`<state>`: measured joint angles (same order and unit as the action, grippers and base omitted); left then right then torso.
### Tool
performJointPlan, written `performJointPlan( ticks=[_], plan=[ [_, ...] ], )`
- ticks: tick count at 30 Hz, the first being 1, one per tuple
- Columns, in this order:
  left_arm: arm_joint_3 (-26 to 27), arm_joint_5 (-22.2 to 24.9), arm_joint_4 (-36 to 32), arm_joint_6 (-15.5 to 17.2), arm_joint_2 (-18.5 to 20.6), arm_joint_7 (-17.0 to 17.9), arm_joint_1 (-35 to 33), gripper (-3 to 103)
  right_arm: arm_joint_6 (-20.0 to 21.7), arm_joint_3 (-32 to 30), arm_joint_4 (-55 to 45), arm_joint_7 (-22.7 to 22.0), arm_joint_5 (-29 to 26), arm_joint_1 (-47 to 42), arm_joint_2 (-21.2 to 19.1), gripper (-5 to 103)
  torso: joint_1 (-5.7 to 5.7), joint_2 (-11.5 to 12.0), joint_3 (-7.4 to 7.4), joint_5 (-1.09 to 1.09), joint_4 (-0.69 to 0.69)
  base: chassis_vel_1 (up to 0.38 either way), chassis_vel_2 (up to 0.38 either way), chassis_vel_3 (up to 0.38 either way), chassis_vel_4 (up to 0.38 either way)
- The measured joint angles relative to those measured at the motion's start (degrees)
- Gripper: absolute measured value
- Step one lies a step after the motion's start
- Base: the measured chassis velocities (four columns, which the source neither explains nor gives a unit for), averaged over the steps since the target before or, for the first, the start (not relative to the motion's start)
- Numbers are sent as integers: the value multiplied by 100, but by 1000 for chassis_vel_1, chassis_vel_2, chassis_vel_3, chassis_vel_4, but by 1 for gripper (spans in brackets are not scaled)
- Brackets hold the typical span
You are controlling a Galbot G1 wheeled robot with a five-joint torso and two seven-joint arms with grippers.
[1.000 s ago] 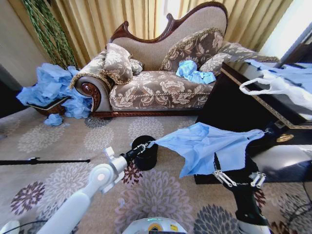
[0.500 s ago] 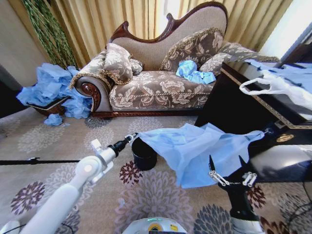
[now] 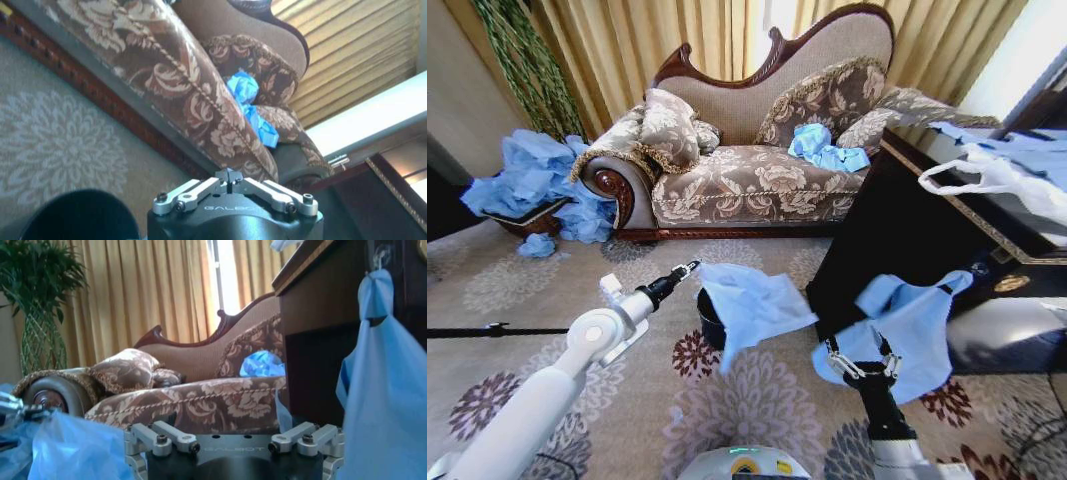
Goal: Place a garbage bag over the trash bin.
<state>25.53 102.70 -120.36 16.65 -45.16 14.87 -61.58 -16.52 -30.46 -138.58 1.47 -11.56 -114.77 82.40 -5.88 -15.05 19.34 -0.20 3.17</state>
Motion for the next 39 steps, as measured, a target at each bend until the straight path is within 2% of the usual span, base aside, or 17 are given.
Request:
performJointPlan(
  ticks=[7,9,11,12,13,15,16,18,19,24,28,32,39],
  plan=[
    [51,238,85,-7,317,59,264,0,234,456,237,58,-307,158,-28,100,0,0,0,1,1,0,0,0,0],
    [60,317,52,-7,445,79,294,0,640,759,326,-193,-759,359,-189,100,0,0,0,1,0,0,0,0,0],
    [76,337,-37,-6,465,117,255,0,1467,898,267,-725,-1588,677,-595,100,0,0,0,1,0,0,0,0,0],
    [76,337,-37,-6,465,117,255,0,1467,898,267,-725,-1588,677,-595,100,0,0,0,1,0,0,0,0,0],
    [82,338,-71,-5,454,137,227,0,1888,917,186,-982,-2133,829,-820,100,0,0,0,1,1,0,0,0,0],
    [86,332,-128,-1,429,167,155,0,2802,904,48,-1654,-3694,1292,-1321,100,0,0,0,1,-2,0,0,0,0],
    [86,332,-128,-1,429,167,155,0,2802,904,48,-1654,-3694,1292,-1321,100,0,0,0,1,-2,0,0,0,0],
    [-7,325,-130,-1,416,183,198,0,3171,879,81,-1968,-4482,1639,-1563,100,0,0,0,1,-6,0,0,0,0],
    [-77,321,-133,0,408,195,234,0,3269,916,202,-2018,-4684,1844,-1668,100,0,0,0,-1,0,0,0,0,0],
    [-152,328,-232,6,441,254,243,0,3455,1315,557,-1993,-4717,2213,-1717,100,0,0,0,1,-1,0,0,0,0],
    [-148,513,-401,14,597,350,289,0,3403,1622,935,-1815,-4384,2380,-1605,100,0,0,0,1,-1,0,0,0,0],
    [-114,996,-658,16,937,445,497,0,3203,1869,1423,-1624,-4008,2686,-1405,100,0,0,0,0,-1,0,0,0,0],
    [-164,1555,-771,-25,1306,587,792,0,3047,2084,1887,-1479,-3772,2971,-994,100,0,0,0,0,0,0,0,0,0]
  ],
)
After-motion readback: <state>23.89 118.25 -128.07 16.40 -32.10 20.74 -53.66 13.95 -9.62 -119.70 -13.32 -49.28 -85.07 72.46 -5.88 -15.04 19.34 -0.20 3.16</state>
